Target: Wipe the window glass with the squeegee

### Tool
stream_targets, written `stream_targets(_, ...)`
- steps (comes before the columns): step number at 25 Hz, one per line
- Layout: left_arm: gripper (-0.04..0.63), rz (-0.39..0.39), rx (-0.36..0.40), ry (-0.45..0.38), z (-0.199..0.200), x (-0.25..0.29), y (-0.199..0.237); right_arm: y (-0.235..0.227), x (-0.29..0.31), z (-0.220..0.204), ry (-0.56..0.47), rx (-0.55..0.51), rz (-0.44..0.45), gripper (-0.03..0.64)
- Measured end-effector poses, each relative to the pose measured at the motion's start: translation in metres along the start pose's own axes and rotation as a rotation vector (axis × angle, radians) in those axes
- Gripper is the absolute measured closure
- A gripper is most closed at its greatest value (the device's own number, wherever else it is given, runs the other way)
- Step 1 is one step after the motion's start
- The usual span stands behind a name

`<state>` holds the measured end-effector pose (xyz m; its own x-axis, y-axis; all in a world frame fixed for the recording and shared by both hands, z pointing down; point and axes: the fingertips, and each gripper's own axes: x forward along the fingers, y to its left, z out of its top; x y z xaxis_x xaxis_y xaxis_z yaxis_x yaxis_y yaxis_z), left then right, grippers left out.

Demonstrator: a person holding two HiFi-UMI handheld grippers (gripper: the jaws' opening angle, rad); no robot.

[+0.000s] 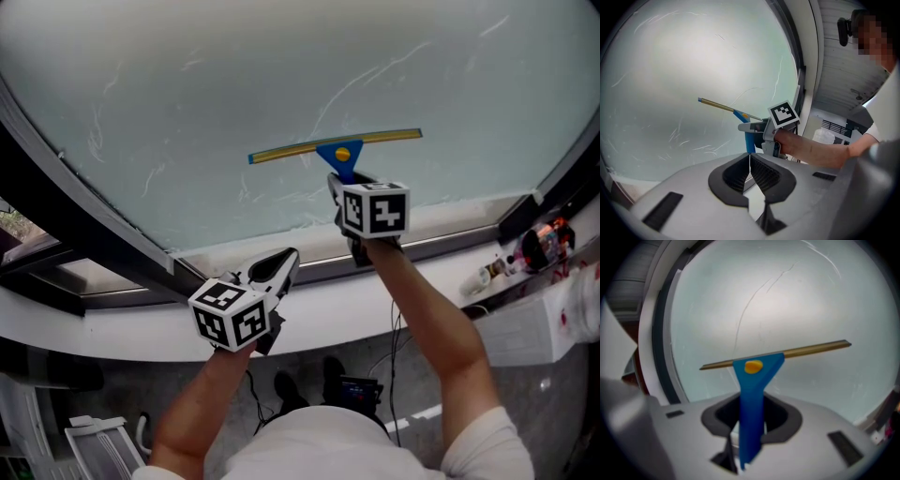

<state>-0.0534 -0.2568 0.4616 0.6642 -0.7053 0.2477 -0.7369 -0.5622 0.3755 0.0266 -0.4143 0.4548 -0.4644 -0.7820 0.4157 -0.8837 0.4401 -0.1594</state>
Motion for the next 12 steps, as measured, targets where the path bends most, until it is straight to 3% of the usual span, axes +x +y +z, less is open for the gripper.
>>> stream_targets(12,0.568,0.004,-0.036,0.039,-0.022,0.015,0.008,-0.008,0.019,-0.044,0.046,0.005,0.01,0.483)
